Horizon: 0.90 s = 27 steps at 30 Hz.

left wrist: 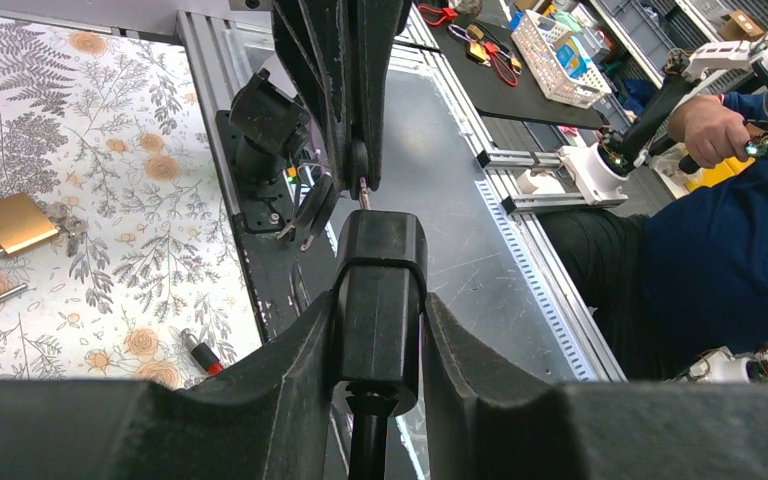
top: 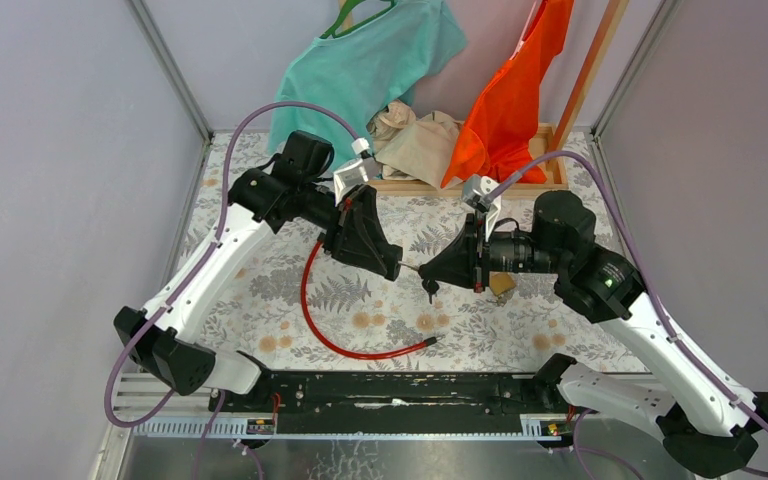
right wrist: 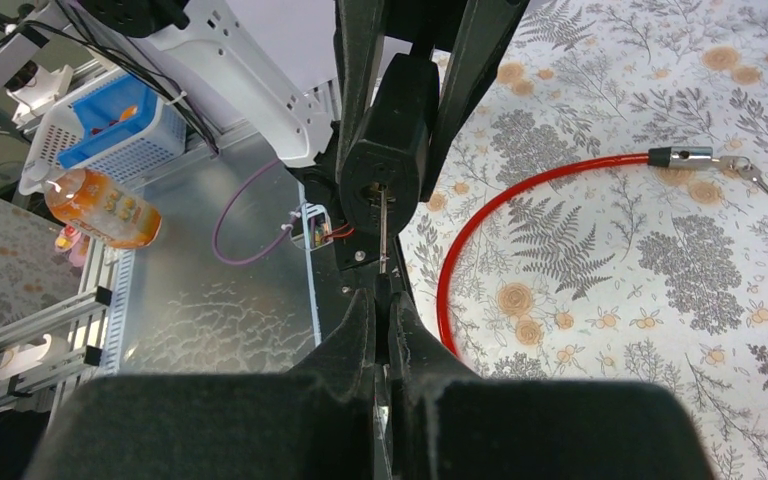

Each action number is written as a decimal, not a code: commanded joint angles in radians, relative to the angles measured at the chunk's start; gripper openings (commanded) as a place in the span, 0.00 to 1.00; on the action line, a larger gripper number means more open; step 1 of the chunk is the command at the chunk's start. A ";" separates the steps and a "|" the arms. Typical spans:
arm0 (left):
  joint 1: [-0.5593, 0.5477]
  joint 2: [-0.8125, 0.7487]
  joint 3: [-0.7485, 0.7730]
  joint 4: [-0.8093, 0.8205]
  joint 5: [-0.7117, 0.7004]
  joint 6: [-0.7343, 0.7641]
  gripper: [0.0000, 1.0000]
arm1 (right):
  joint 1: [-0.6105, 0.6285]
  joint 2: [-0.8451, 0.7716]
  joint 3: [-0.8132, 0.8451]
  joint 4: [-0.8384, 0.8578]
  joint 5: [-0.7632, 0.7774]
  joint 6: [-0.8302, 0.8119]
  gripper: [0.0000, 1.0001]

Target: Unlock with the key

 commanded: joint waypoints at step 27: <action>-0.011 -0.044 -0.055 -0.048 -0.241 0.233 0.00 | 0.064 0.215 0.183 -0.128 0.046 -0.074 0.00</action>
